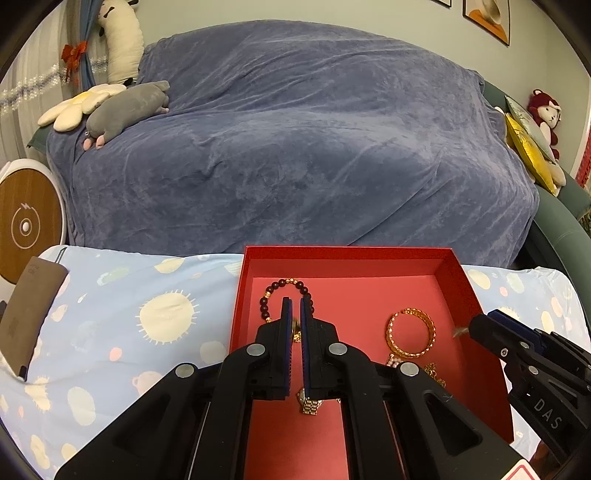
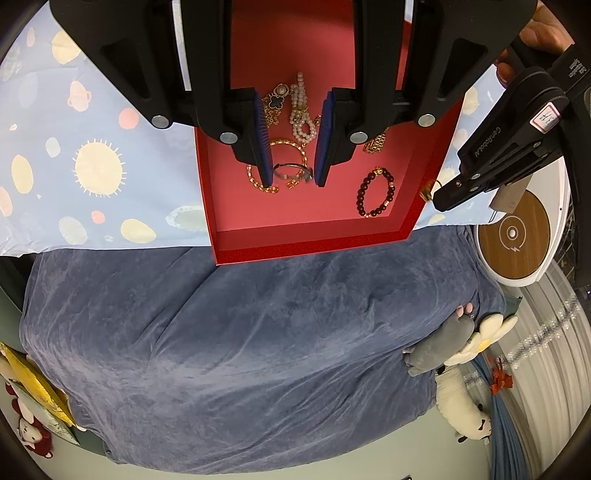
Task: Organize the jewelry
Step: 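Carry both rings into the red box and open both tools, then withdraw both tools toward the two remaining gold hoop earrings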
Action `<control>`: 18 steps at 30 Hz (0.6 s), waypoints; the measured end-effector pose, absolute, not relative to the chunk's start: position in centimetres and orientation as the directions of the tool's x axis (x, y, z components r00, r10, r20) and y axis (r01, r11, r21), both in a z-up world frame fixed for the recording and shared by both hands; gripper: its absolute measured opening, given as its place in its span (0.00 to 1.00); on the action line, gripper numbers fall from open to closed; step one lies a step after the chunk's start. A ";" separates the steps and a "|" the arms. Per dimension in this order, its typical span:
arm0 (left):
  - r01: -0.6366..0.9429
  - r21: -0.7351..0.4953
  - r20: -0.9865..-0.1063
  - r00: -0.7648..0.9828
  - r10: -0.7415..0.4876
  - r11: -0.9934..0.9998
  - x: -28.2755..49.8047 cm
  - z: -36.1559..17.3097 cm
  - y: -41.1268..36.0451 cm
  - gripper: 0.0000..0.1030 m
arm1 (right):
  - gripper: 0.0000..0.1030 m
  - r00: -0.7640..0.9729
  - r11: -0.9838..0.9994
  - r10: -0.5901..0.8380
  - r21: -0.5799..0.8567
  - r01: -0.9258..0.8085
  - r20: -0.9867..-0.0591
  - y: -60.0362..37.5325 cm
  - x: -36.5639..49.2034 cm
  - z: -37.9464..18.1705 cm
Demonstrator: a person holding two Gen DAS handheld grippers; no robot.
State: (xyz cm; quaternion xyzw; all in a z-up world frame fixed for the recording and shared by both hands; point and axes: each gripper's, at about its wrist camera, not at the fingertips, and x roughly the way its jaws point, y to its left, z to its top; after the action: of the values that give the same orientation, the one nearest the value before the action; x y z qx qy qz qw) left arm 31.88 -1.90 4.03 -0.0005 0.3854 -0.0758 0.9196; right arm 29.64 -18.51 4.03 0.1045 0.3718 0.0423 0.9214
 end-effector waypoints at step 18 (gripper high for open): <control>0.133 -0.016 -0.672 0.732 -0.109 0.991 29.8 7.2 -1.3 0.37 | 0.28 0.745 0.981 0.138 0.195 -0.011 -0.653 -18.4 26.3 6.5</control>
State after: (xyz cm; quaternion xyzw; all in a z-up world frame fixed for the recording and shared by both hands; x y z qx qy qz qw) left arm 29.75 -1.34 7.15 0.0165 0.3601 -0.0651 0.9305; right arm 26.30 -18.35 6.54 0.0898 0.3548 0.0401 0.9297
